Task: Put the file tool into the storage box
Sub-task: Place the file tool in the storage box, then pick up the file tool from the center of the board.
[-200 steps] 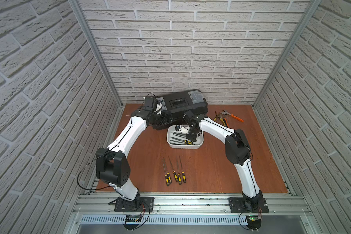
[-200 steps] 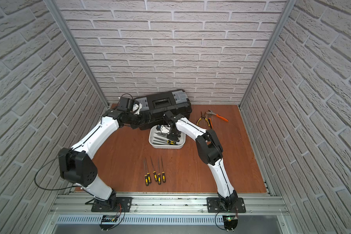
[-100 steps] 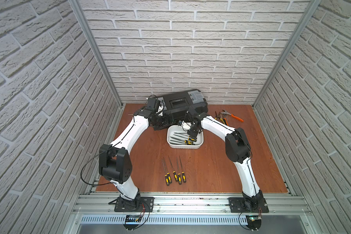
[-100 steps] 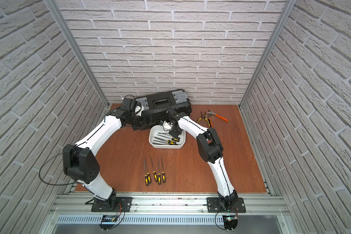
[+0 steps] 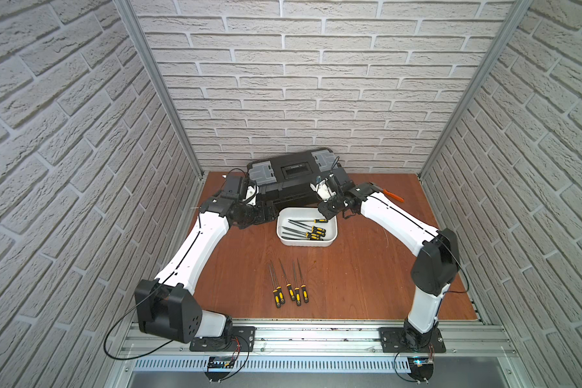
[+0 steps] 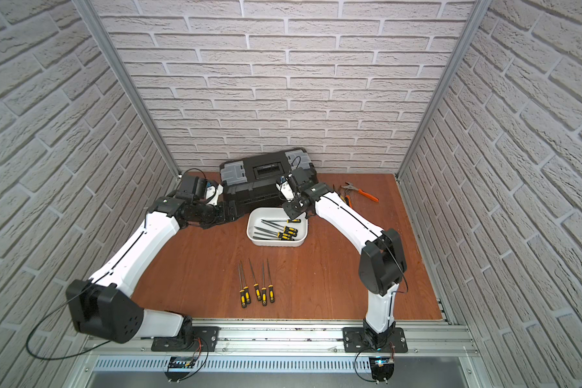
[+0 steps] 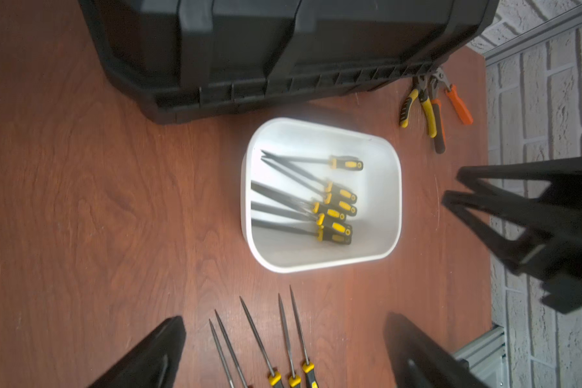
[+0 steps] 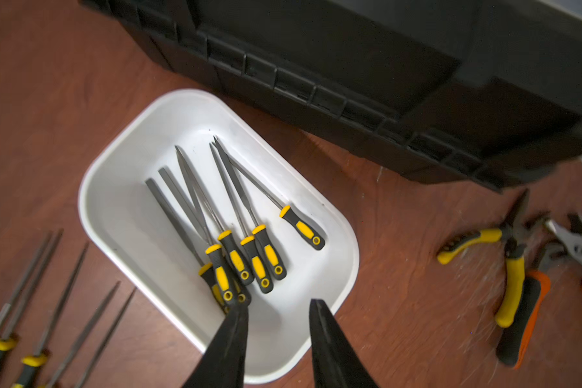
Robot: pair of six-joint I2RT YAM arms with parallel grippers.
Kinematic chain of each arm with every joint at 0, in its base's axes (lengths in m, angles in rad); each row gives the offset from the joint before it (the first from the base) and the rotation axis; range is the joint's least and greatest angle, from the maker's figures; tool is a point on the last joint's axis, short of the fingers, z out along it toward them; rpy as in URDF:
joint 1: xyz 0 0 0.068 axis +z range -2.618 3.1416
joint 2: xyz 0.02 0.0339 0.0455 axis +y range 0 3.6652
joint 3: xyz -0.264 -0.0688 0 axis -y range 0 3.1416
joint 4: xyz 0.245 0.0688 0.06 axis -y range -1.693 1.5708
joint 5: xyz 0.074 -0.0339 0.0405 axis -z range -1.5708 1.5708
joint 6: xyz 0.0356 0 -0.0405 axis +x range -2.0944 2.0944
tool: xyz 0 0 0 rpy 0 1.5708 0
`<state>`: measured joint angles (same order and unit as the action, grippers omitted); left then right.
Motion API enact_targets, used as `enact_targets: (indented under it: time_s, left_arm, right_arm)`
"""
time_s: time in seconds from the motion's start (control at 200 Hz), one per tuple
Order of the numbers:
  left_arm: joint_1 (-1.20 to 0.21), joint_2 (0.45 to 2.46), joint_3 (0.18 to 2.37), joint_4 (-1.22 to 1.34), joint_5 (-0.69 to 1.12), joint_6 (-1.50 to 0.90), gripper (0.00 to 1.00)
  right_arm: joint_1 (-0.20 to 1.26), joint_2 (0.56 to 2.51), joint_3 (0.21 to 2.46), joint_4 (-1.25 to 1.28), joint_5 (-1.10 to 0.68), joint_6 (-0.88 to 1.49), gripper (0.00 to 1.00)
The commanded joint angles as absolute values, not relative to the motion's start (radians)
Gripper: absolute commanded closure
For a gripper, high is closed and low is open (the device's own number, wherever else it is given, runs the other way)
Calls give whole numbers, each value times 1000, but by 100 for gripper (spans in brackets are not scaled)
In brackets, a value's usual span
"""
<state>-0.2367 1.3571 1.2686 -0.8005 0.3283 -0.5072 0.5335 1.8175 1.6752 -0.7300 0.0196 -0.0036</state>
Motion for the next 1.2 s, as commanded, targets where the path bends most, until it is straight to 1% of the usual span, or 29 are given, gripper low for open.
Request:
enact_targets:
  time_s: [0.0,0.16,0.28,0.42,0.56,0.855,1.195]
  left_arm:
    - [-246,1290,1199,-838,323,-472,2]
    - [-280,1235,1112,-856,370,-477,2]
    - [-336,1212,1073,-888,378,-483,2]
    - [-400,1171,1009,-902,379,-508,2]
    - [-421,1129,932,-900,378,-565,2]
    - [-405,1047,835,-834,377,-699,2]
    - [-263,1042,817,-816,429,-749,2]
  right_arm:
    - [563,1725,1557,-642,37,291,66]
    - [631,1639,1437,-646,54,500,68]
    - [730,1611,1383,-662,92,581,68]
    - [828,1594,1280,-608,92,718,68]
    - [910,1600,1193,-553,92,812,67]
    - [1006,1657,1124,-563,70,885,64]
    - [1079,1750,1129,-596,50,888,61]
